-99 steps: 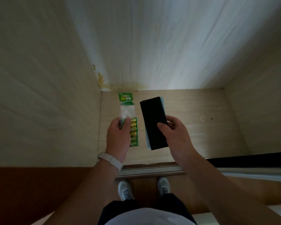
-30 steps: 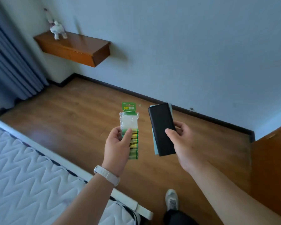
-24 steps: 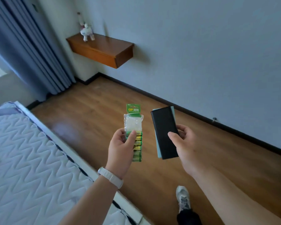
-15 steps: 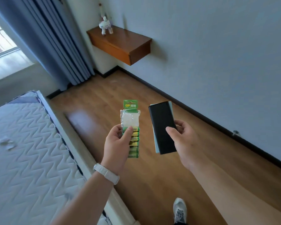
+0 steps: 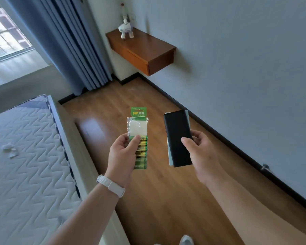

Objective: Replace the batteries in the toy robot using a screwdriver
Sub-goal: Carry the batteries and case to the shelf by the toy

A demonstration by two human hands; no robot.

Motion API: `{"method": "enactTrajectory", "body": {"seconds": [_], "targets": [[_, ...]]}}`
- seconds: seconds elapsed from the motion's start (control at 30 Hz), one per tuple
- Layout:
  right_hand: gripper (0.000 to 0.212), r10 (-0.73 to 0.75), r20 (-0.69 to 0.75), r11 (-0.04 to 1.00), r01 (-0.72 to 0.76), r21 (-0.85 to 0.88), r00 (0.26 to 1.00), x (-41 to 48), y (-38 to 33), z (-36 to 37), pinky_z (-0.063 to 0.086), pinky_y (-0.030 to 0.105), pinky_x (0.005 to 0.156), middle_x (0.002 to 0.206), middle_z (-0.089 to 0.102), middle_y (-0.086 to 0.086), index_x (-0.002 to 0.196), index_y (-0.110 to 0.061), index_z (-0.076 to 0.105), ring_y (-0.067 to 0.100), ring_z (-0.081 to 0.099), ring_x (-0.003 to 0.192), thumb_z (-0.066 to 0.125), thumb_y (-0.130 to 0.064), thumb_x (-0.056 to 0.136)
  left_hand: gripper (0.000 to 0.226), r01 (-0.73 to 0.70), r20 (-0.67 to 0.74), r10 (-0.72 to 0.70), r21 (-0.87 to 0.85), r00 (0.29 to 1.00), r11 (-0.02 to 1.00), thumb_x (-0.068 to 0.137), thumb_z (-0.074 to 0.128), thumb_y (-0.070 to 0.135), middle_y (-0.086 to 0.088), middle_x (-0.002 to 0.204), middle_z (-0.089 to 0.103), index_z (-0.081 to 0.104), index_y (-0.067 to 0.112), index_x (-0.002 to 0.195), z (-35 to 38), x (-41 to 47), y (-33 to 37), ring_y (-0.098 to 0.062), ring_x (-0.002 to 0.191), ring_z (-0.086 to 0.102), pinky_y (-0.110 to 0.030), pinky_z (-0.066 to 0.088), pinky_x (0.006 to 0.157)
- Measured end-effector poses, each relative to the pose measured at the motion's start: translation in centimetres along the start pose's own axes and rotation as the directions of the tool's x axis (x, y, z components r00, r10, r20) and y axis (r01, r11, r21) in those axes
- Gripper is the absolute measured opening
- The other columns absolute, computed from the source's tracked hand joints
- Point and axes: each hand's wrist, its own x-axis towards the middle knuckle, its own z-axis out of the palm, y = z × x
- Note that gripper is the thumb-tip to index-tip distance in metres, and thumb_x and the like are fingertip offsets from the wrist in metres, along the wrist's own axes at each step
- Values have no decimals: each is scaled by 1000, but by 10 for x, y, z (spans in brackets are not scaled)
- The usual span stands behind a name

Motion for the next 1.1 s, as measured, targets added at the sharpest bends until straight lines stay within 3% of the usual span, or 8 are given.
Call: {"method": "enactTrajectory", "body": {"seconds": [0.13, 0.33, 0.7, 0.8, 0.9, 1.1], "targets": [[28, -10, 31, 1000, 11, -23, 999, 35, -9, 36, 59, 34, 79, 96, 72, -1, 116, -22, 56, 17, 70, 90, 66, -23, 90, 16, 0, -44, -2, -60, 999, 998, 97, 64, 19, -4, 77, 68, 67, 6, 107, -22, 33, 12, -16, 61, 66, -31, 54, 53], [30, -53, 47, 996, 56, -68, 997, 96, -17, 108, 60, 39, 80, 98, 72, -1, 114, -23, 57, 17, 70, 91, 68, -26, 87, 20, -15, -77, 6, -110, 997, 994, 96, 66, 20, -6, 79, 68, 67, 5, 109, -61, 120, 24, -18, 62, 66, -34, 55, 56], [29, -59, -5, 996, 59, -64, 998, 240, -38, 270, 57, 33, 76, 103, 71, 0, 116, -23, 58, 19, 69, 94, 67, -27, 88, 15, -21, -62, 15, -91, 998, 996, 96, 65, 23, -6, 80, 70, 66, 12, 107, -154, 325, 105, -18, 64, 69, -33, 55, 54], [29, -55, -9, 996, 54, -71, 998, 269, -43, 294, 58, 35, 78, 103, 70, 0, 113, -25, 59, 20, 68, 97, 67, -31, 86, 15, -41, -42, 37, -82, 998, 996, 96, 65, 24, -2, 79, 72, 66, 13, 107, -162, 368, 129, -16, 65, 70, -33, 55, 55], [44, -55, -11, 994, 54, -90, 998, 304, -50, 317, 59, 37, 79, 105, 69, 1, 114, -26, 58, 21, 67, 99, 69, -42, 74, 11, -67, -39, 64, -78, 997, 995, 97, 65, 22, -2, 79, 71, 66, 14, 103, -164, 407, 149, -15, 64, 70, -31, 56, 53], [49, -40, 26, 998, 42, -53, 999, 391, -55, 361, 59, 39, 82, 105, 69, 1, 114, -24, 59, 21, 68, 99, 69, -43, 70, 12, -34, -46, 30, -74, 998, 997, 97, 65, 21, 0, 74, 71, 66, 12, 104, -159, 485, 159, -15, 63, 70, -31, 55, 53]]}}
